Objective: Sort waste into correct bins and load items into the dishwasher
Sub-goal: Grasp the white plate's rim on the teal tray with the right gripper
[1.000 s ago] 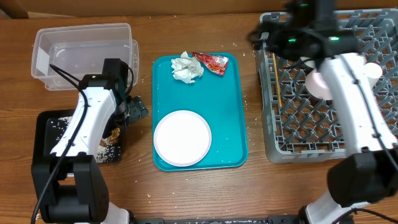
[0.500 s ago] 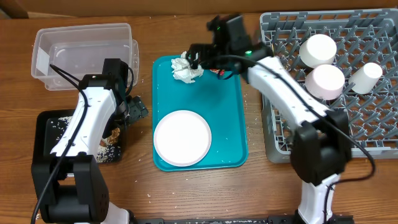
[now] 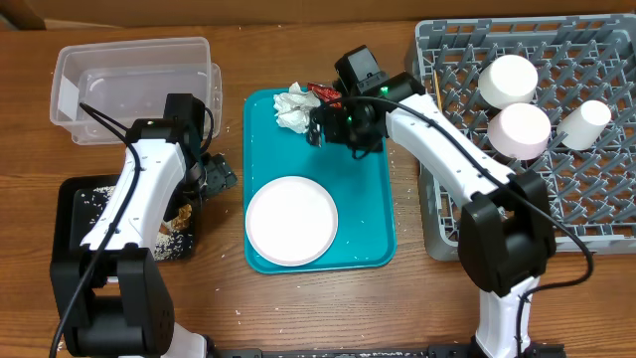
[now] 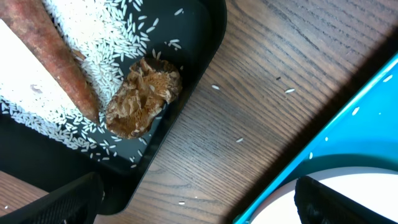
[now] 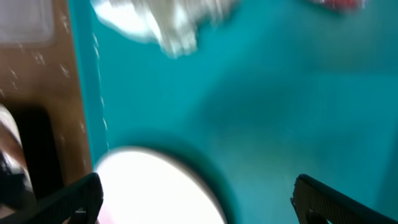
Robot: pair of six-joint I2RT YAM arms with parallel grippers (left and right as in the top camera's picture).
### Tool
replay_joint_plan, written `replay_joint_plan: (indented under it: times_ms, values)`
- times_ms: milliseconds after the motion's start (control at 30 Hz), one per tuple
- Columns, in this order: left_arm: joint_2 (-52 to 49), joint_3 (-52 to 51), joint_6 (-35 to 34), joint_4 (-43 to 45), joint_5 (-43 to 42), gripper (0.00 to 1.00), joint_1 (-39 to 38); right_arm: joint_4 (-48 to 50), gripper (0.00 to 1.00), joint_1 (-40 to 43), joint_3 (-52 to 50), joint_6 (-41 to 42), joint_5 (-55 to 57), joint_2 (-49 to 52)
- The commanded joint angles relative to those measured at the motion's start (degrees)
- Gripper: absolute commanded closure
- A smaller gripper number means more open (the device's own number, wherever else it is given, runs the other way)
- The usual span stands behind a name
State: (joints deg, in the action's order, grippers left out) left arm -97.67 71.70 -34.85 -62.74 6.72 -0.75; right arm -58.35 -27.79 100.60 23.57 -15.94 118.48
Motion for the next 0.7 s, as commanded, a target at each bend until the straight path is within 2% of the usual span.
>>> replay_joint_plan:
  times_ms: [0, 100, 167, 267, 333, 467, 667]
  values:
    - [-0.59, 0.02, -1.16, 0.02, 0.76, 0.0, 0.0, -8.02, 0.0, -0.24, 0.59, -5.51, -0.5, -3.56]
    - [-0.59, 0.02, -1.16, 0.02, 0.76, 0.0, -0.02, -11.85, 0.02, -0.24, -1.03, -8.55, -0.2, -3.52]
    - [-0.59, 0.02, -1.16, 0.02, 0.76, 0.0, -0.02, -11.76, 0.09, -0.24, -2.89, -8.61, -0.22, -3.52]
    - [-0.59, 0.02, -1.16, 0.02, 0.76, 0.0, -0.02, -10.45, 0.14, -0.63, -5.95, -8.61, -0.2, -3.5]
    - [-0.59, 0.02, -1.14, 0.02, 0.76, 0.0, -0.02, -8.74, 0.2, -0.96, -8.33, -7.91, -0.24, -3.5]
    - [-0.59, 0.02, -1.14, 0.02, 0.76, 0.0, -0.02, -5.79, 0.38, -2.78, -13.35, -6.91, -0.61, -3.5]
    - [-0.59, 0.02, -1.16, 0.02, 0.76, 0.0, -0.02, -4.22, 0.38, -7.34, -14.78, -6.88, -0.59, -3.5]
